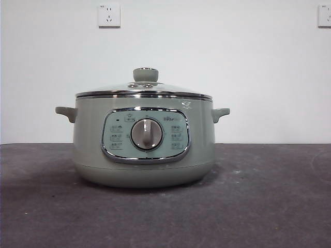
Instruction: Pick up the pumpkin,open the lid,put the pumpkin in the pot,close the lid
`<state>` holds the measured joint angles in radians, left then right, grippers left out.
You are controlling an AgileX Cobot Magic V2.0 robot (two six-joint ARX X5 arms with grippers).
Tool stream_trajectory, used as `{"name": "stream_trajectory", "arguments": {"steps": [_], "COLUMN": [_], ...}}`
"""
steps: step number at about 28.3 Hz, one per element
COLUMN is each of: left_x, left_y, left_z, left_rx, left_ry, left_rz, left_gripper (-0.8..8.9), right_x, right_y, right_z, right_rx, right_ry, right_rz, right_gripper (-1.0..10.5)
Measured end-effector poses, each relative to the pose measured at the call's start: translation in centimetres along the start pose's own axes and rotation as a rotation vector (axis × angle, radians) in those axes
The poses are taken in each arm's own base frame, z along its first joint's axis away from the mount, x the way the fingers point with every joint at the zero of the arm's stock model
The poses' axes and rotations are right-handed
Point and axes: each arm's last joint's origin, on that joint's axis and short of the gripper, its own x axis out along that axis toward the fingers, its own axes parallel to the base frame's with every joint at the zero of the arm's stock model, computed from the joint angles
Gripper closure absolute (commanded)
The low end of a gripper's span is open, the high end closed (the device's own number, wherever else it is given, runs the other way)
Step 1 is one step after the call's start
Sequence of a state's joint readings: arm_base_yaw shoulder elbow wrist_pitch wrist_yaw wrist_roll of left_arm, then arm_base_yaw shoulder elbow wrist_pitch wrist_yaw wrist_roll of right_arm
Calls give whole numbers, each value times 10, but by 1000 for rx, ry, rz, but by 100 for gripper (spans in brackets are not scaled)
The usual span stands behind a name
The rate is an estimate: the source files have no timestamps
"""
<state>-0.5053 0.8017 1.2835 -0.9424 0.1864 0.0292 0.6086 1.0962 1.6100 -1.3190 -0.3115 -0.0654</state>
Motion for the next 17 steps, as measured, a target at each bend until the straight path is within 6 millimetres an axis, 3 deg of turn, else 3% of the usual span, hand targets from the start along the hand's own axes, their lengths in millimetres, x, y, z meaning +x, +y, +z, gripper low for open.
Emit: {"name": "stream_trajectory", "arguments": {"steps": [17], "left_x": [0], "left_y": [0], "left_z": [-1], "left_rx": [-1], "left_ry": [8], "left_rz": [1], "left_gripper": [817], "right_x": [-2], "right_y": [1], "right_z": [-1], "right_rx": [0], "right_ry": [-4], "right_rz": [-1], "right_gripper": [947]}}
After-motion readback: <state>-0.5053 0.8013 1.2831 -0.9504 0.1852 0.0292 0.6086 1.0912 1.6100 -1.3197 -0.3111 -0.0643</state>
